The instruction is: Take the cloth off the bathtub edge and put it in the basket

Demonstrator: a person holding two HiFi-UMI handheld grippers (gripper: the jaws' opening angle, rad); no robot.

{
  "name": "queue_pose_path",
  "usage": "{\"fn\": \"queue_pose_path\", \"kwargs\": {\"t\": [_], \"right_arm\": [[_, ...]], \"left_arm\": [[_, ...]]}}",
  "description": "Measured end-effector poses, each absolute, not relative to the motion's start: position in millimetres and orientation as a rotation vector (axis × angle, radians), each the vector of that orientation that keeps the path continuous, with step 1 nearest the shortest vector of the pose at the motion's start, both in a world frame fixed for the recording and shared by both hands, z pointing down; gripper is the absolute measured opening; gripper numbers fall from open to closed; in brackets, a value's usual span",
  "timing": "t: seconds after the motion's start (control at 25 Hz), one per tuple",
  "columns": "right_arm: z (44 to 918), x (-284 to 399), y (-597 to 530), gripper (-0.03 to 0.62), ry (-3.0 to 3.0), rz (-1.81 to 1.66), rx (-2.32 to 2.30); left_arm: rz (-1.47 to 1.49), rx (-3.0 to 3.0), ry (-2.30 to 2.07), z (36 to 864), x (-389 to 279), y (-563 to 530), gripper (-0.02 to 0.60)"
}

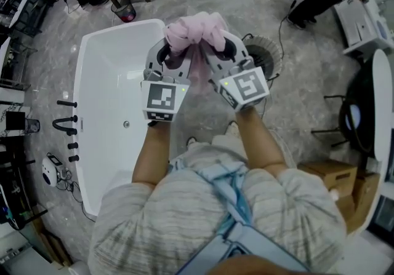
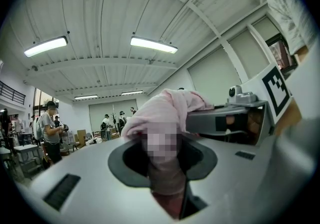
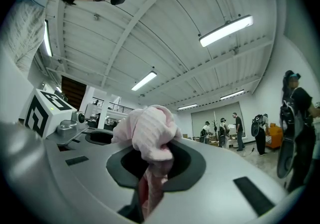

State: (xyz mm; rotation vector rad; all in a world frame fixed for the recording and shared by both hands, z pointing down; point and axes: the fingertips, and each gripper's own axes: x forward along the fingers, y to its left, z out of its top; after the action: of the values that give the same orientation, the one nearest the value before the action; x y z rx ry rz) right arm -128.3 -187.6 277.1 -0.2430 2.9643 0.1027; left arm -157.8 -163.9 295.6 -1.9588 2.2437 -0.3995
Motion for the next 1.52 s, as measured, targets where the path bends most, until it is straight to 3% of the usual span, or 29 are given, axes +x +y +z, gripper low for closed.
{"fn": "queue_pose_path", "kwargs": {"t": [1.08,1.52], "right_arm": [[284,17,-434,0.054,2.955,0.110,-0.567],[318,36,-514,0.054,2.974,0.044,-0.800]], "left_arm": [[-0.350,-2.206,2.028,305,-17,-417,0.132],[-0.364,-2.394,1.878,339,0,-499,0.132]]}}
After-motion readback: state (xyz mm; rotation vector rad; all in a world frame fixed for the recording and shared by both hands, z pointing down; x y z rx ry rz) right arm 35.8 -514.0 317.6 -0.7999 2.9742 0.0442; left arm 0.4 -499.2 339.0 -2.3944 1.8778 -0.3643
